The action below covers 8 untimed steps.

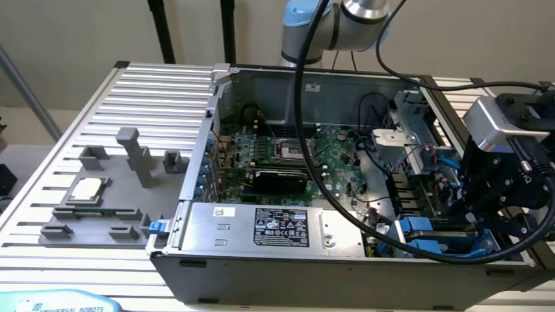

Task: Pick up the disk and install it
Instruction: 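Insert the first disk wire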

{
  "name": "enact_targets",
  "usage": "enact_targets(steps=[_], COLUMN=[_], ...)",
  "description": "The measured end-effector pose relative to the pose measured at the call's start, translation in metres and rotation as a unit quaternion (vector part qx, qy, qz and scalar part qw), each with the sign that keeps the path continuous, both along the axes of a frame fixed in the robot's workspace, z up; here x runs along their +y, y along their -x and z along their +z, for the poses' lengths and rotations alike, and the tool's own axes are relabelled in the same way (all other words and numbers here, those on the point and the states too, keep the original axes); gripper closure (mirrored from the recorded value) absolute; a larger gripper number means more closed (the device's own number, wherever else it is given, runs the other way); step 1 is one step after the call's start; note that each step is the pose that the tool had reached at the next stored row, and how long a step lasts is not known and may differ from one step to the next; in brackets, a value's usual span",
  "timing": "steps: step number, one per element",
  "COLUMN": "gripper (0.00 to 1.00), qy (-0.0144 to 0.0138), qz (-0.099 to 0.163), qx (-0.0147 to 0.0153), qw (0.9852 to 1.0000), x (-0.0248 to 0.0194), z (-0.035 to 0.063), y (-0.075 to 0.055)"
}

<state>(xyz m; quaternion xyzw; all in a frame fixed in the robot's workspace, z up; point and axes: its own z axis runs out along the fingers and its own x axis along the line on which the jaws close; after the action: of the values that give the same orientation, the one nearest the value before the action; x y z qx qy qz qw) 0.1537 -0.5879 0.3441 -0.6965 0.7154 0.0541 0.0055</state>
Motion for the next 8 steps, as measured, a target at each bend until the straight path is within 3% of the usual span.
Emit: enact_targets(steps=[8], gripper=[0.84], qy=[0.0003], qz=[0.0], qx=[0.0], qw=[1.0], x=[0.0009], z=[0.0], y=[-0.0001])
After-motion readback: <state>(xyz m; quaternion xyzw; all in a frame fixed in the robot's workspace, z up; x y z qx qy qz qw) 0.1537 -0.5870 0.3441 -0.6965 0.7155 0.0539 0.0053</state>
